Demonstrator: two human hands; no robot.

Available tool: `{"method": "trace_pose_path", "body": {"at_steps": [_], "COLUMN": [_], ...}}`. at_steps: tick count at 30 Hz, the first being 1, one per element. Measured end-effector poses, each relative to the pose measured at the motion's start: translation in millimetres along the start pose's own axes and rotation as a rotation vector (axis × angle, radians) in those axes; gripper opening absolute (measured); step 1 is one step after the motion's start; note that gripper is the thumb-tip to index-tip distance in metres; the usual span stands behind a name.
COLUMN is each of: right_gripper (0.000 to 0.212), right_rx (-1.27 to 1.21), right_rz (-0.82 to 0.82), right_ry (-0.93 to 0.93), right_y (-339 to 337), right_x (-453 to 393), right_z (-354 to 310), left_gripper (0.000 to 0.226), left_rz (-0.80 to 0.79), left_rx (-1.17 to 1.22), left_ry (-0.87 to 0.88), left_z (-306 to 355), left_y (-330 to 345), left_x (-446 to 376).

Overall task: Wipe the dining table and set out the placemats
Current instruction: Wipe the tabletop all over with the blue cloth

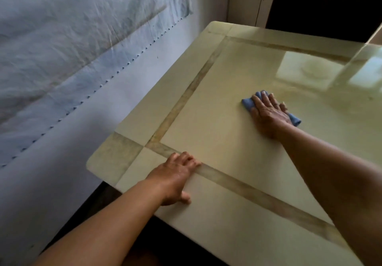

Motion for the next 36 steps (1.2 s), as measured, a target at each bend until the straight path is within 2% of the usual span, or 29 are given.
{"method": "trace_pose_path", "body": {"at_steps": [5,11,15,17,21,23,26,28,33,36], "right_gripper": [0.057,0.057,0.058,0.060,0.064,0.058,0.055,0.054,0.055,0.052], "right_rx": [-0.025,0.035,0.065,0.086,0.091,0.093,0.085,0.096,0.115,0.059], "right_rz": [0.010,-0.021,-0.056,-0.097,-0.166,-0.177,-0.188,-0.169,-0.029,0.000], "right_ry": [0.095,-0.189,-0.365,-0.445,-0.575,-0.618,-0.684,-0.721,-0.512,-0.360], "right_y": [-2,14,34,44,58,62,62,56,41,33], "right_x": [-20,31,94,127,173,180,171,153,65,14], "right_z": [-12,-74,-124,-147,-188,-201,-214,-217,-240,-247], "left_gripper": [0.091,0.095,0.106,0.105,0.095,0.079,0.058,0.058,0.082,0.077], "left_rz": [0.016,0.025,0.026,0.023,-0.080,-0.106,-0.049,0.017,0.197,0.245], "left_rx": [0.009,0.015,-0.032,0.028,0.080,0.098,0.139,0.188,0.226,0.197], "left_ry": [0.026,0.025,-0.042,-0.082,-0.068,-0.048,-0.045,-0.054,-0.084,-0.061], "left_z": [-6,-9,-9,-13,-35,-51,-76,-85,-109,-119], "left_y": [-1,-1,-1,-7,-23,-28,-33,-35,-39,-37], "left_x": [-2,-1,-1,1,12,19,24,22,7,-1]}}
Point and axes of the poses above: each hand's wrist, its own x-axis away from the middle knuckle, its own y-axis out of the palm, z = x × y, the point moved 2 cm from there along -x, towards the middle knuckle, and after that the axes turned 7 degrees about x, right-handed, at the moved point
